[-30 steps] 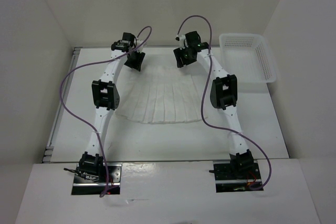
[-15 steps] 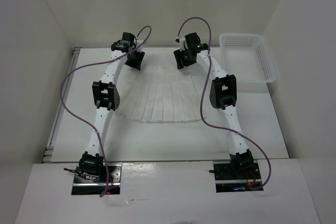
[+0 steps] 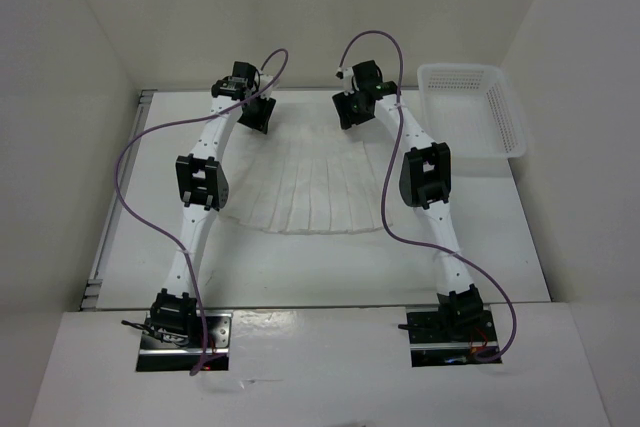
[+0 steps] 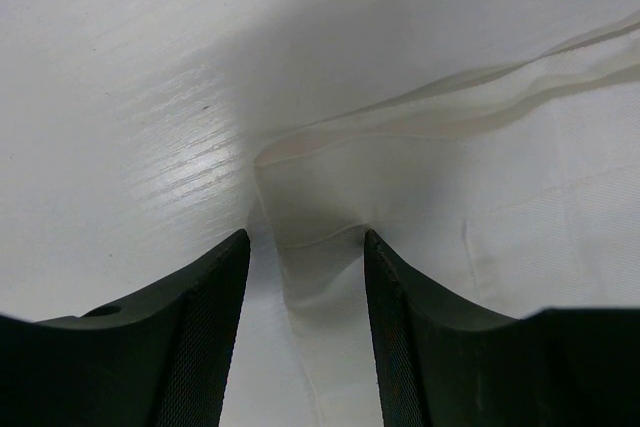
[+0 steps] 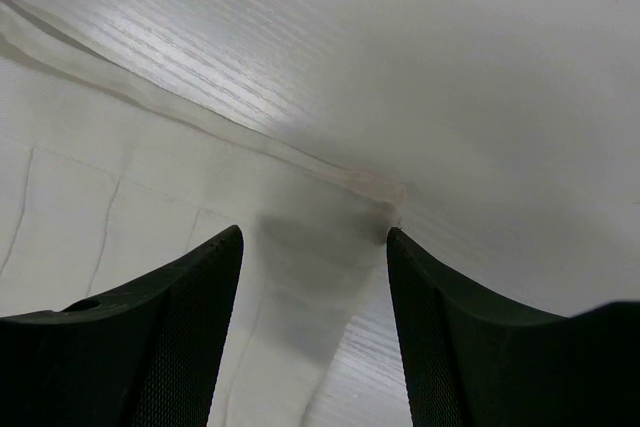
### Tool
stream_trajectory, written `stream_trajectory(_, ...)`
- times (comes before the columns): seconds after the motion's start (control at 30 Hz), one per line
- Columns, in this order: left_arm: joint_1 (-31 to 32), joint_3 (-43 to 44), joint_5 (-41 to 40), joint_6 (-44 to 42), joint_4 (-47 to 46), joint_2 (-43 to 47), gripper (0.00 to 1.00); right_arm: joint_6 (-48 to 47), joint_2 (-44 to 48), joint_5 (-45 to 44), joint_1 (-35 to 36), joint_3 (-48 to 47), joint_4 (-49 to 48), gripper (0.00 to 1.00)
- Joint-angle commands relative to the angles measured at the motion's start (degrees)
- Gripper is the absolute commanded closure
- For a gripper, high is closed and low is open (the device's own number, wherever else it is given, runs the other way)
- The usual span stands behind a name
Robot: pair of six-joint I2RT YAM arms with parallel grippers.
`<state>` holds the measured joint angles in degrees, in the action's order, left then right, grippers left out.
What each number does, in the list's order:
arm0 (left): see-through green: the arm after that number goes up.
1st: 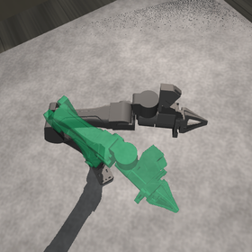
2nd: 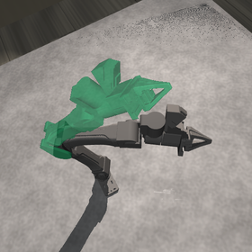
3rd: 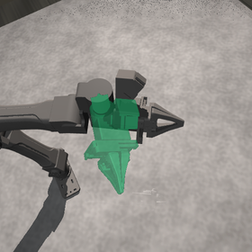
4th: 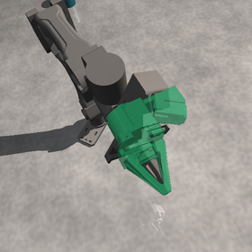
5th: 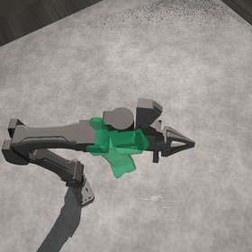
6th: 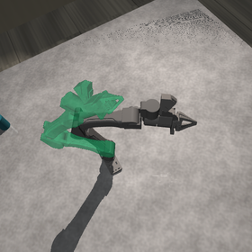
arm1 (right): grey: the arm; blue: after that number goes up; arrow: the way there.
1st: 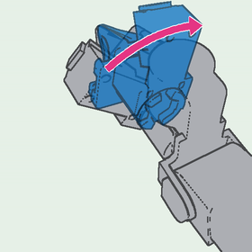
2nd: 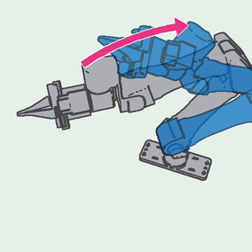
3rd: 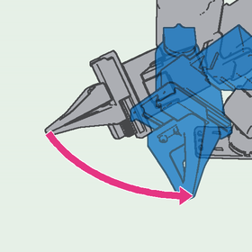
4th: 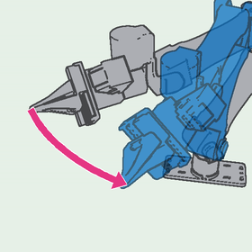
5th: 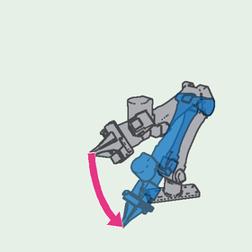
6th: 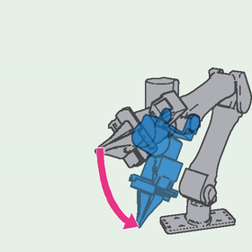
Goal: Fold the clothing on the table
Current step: Fold the skirt
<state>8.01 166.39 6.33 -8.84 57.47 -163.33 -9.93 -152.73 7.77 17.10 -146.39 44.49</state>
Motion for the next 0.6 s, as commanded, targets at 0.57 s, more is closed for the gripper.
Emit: stream_trajectory(0.57,-0.45,1.13,0.26,-0.56,0.89,-2.79,0.54,0.71,-0.56,-6.01,0.21,-3.03,0.33,0.36)
